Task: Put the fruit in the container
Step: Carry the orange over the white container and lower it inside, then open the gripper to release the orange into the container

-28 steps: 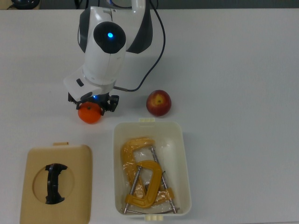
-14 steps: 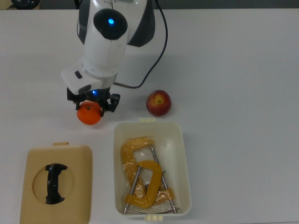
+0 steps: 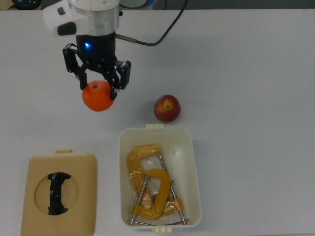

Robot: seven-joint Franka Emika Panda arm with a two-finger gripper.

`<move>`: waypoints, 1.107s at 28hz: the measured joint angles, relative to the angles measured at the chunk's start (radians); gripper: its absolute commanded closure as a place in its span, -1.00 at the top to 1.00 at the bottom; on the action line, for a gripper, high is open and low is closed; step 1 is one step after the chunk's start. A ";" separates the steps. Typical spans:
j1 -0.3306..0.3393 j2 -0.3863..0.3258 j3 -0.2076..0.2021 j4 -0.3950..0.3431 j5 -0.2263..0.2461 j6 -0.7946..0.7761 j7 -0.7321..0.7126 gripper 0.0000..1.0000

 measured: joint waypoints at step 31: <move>0.139 0.180 0.012 0.191 -0.024 -0.047 0.164 1.00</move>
